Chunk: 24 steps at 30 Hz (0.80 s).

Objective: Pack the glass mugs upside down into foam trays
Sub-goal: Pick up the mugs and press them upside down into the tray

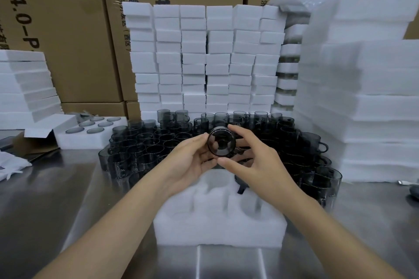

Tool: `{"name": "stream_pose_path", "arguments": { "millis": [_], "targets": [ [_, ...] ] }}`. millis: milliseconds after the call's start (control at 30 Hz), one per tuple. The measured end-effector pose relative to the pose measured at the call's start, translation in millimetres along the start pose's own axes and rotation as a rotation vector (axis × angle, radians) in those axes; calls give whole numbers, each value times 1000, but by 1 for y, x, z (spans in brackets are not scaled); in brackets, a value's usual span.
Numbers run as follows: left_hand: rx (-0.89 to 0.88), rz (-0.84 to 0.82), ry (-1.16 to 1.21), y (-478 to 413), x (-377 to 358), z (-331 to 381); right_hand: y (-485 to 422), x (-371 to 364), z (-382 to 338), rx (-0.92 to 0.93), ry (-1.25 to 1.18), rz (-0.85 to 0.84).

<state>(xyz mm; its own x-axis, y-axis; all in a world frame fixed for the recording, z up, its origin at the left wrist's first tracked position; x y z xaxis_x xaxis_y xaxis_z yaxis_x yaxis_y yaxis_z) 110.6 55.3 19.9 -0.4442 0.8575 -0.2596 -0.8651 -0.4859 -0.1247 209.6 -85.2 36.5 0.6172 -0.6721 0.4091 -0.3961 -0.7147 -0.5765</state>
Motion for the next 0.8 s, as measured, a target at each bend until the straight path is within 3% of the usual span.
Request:
{"name": "stream_pose_path", "arguments": {
  "millis": [167, 267, 433, 633, 800],
  "targets": [
    [12, 8, 22, 1, 0, -1, -2, -5, 0, -31, -178, 15],
    [25, -67, -16, 4, -7, -1, -4, -4, -1, -17, -204, 7],
    [8, -9, 11, 4, -6, 1, -4, -6, 1, -17, -220, -11],
    [-1, -18, 58, 6, -5, 2, -5, -1, 8, -85, -304, 69],
    [-44, -62, 67, 7, -6, 6, -1, 7, -1, 11, -287, 139]
  ]
}}
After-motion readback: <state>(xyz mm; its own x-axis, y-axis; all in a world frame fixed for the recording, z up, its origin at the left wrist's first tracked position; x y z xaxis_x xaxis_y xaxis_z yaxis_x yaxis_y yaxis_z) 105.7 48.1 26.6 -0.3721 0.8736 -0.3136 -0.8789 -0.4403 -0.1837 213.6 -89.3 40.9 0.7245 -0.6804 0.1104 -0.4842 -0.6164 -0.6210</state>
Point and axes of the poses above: each hand's wrist, its own y-axis away from the middle knuckle, its own x-axis out of the back of the hand, z = x × y, the point moved 7 cm from there along -y, towards the middle knuckle, and after that the axes turned 6 degrees about -y, right-handed, at the moved point
